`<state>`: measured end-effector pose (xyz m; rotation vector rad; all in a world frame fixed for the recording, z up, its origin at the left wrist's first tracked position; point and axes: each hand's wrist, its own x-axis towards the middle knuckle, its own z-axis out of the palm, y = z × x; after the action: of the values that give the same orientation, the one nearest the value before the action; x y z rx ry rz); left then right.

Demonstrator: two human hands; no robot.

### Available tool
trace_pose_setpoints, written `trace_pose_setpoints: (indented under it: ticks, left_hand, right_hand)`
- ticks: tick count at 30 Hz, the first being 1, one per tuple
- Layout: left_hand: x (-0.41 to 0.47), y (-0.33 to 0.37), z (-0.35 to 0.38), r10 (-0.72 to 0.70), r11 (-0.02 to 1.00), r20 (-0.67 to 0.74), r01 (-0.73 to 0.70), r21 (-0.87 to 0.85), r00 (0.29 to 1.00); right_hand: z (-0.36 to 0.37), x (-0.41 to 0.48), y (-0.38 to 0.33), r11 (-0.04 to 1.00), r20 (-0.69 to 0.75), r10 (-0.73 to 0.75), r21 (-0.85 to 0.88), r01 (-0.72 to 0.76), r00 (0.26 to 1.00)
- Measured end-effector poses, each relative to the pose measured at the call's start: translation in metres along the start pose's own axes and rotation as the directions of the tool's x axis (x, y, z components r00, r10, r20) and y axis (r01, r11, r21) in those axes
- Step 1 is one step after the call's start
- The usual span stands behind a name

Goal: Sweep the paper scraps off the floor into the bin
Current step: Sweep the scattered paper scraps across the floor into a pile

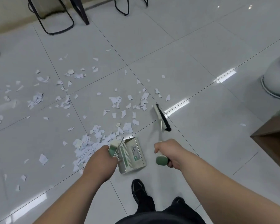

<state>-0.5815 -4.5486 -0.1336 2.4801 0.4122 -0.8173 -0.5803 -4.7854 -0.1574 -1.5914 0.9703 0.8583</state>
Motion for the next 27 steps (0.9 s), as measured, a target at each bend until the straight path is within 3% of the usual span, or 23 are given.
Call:
trace_pose_setpoints:
  ticks: [6, 14, 19, 27]
  left_hand:
    - [0.009, 0.012, -0.011, -0.015, 0.999, 0.006, 0.015, -0.035, 1.0]
    - [0.02, 0.071, 0.0, 0.042, 0.999, 0.005, -0.042, -0.011, 0.999]
    - [0.024, 0.148, 0.031, 0.115, 0.992, 0.033, -0.117, 0.039, 0.993]
    - [0.006, 0.316, 0.116, 0.229, 0.954, 0.07, -0.238, 0.182, 0.971]
  right_hand:
    - [0.002, -0.022, -0.042, 0.997, 0.103, 0.001, 0.074, -0.008, 0.995]
    - [-0.074, -0.043, -0.054, 0.966, 0.107, -0.027, 0.258, -0.001, 0.994]
    - [-0.157, -0.034, -0.037, 0.956, 0.005, -0.017, 0.292, 0.015, 1.0]
    - [-0.352, 0.0, 0.018, 0.946, -0.189, 0.043, 0.324, 0.021, 0.981]
